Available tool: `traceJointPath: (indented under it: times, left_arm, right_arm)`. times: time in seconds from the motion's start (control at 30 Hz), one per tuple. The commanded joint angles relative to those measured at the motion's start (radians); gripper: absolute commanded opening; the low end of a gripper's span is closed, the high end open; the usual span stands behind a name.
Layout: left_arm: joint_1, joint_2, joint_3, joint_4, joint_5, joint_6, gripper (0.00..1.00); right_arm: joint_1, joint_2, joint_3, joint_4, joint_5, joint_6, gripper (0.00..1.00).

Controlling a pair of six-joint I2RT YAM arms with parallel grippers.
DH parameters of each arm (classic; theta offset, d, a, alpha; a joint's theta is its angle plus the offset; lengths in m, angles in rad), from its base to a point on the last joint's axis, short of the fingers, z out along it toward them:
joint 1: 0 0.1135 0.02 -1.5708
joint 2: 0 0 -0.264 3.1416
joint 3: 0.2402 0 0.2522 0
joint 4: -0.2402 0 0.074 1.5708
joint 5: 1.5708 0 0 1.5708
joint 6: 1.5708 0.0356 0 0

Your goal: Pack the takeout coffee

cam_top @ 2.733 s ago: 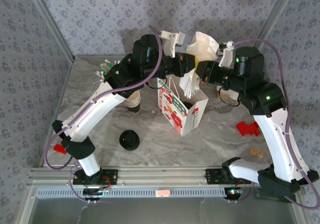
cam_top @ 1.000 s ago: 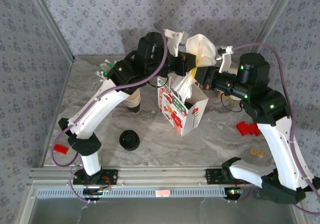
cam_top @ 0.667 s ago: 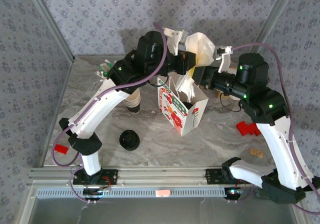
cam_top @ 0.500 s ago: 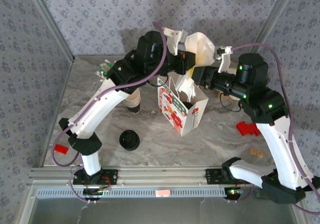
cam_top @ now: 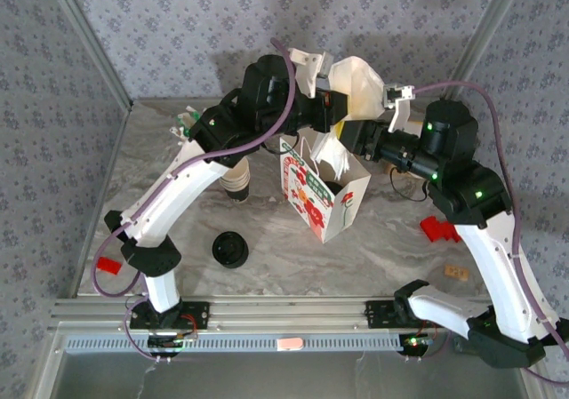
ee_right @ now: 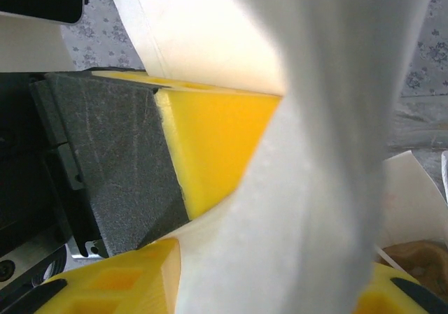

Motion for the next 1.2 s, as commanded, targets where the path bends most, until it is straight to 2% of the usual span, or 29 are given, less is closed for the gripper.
traceJointPath:
  times: [0.0, 0.63, 0.9, 1.17]
  left_arm:
    - [-0.012, 0.016, 0.025, -0.027, 0.011, 0.016, 0.09]
    - [-0.012, 0.022, 0.03, -0.03, 0.011, 0.014, 0.09]
    - [-0.02, 0.042, 0.072, -0.044, 0.015, 0.014, 0.09]
    - [-0.023, 0.053, 0.089, -0.055, 0.015, 0.014, 0.09]
  right_arm:
    - [0.014, -0.024, -0.002, 0.102, -0.038, 0.004, 0.43]
    - [0.023, -0.05, -0.024, 0.151, -0.061, 0.003, 0.49]
    - [0.025, -0.043, -0.038, 0.143, -0.001, -0.003, 0.54]
    - [0.044, -0.005, 0.002, 0.113, 0.043, -0.051, 0.54]
